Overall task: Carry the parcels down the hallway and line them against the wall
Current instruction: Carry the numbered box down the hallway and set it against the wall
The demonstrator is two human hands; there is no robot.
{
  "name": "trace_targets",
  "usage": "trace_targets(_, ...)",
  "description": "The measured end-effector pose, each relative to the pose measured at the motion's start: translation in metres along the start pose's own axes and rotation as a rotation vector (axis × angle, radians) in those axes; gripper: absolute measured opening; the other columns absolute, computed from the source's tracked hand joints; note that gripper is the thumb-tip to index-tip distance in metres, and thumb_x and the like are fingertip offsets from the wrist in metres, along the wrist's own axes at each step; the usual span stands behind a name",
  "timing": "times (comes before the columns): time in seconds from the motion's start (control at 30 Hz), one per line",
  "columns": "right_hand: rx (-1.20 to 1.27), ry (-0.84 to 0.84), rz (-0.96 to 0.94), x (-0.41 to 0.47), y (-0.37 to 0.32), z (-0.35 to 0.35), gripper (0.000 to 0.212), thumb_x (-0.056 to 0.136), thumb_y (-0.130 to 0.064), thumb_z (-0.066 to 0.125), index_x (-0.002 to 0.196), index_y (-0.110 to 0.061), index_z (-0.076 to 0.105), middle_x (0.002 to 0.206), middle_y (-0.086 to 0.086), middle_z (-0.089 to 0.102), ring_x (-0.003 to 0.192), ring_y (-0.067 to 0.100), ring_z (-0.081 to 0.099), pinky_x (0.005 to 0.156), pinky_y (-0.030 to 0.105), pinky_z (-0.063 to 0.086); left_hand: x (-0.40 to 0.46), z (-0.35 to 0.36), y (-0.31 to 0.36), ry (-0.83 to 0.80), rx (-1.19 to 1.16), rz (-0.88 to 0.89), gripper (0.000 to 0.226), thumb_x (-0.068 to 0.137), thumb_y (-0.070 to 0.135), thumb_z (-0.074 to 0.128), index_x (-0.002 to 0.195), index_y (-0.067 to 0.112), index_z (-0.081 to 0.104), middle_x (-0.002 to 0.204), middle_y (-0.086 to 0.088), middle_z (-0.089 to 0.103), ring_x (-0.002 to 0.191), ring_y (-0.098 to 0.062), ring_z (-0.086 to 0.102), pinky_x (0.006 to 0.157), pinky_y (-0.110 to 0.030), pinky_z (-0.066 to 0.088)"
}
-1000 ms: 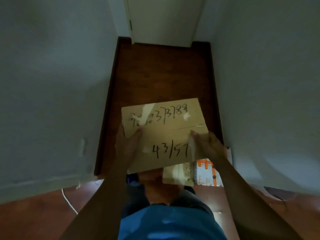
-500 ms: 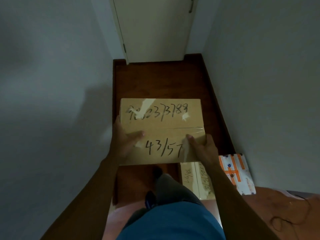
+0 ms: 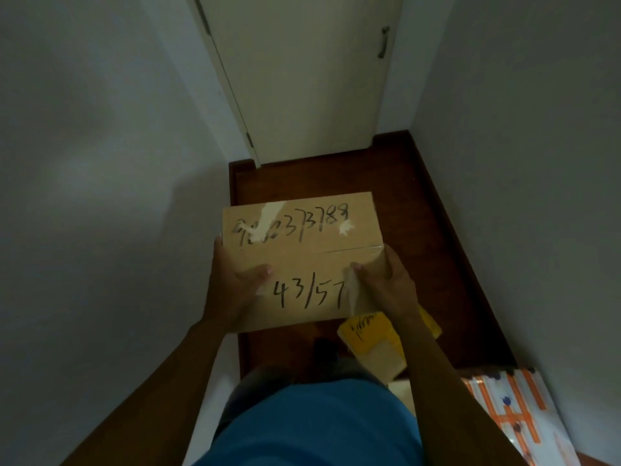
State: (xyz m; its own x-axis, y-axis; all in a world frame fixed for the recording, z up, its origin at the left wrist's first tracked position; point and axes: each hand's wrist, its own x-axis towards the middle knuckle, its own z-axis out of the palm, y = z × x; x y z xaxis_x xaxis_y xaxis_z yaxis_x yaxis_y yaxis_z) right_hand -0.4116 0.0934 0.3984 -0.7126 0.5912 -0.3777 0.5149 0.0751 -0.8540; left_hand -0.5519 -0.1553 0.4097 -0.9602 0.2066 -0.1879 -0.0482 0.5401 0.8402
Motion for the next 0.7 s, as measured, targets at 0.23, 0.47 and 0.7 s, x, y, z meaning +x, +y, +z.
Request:
trace_targets(0.23, -0.056, -0.004, 0.021, 0.108, -0.065, 0.03, 0.086, 0.072, -0.072, 0.064, 0.146, -0.04, 0.032, 0.14, 0.0, 0.052, 0.123, 0.029, 0.053, 0.098, 0.057, 0.046, 0.137, -0.007, 0.021, -0.058, -0.005, 0.028, 0.101, 0.073, 0.04, 0.083, 0.148, 0.033, 0.016, 0.143, 0.005, 0.046, 0.119, -0.019, 0.053, 0.086, -0.038, 0.048)
trace_targets(0.47, -0.082, 0.034, 0.034, 0.246, -0.129, 0.081, 0.072, 0.078, -0.058, 0.068, 0.141, -0.042, 0.037, 0.12, -0.011, 0.051, 0.104, 0.013, 0.049, 0.083, 0.039, 0.043, 0.296, -0.012, 0.034, -0.093, -0.057, 0.067, 0.096, 0.073, 0.037, 0.083, 0.146, 0.029, 0.021, 0.134, 0.008, 0.048, 0.102, -0.01, 0.058, 0.065, -0.015, 0.045)
trace_targets(0.7, -0.18, -0.007, -0.001, 0.369, -0.211, 0.115, 0.062, 0.084, -0.05, 0.067, 0.139, -0.039, 0.042, 0.118, -0.01, 0.055, 0.106, 0.018, 0.056, 0.075, 0.027, 0.043, 0.419, -0.034, 0.06, -0.022, -0.047, -0.022, 0.117, 0.066, 0.051, 0.081, 0.155, 0.027, 0.008, 0.152, -0.006, 0.04, 0.125, -0.024, 0.049, 0.087, -0.033, 0.041)
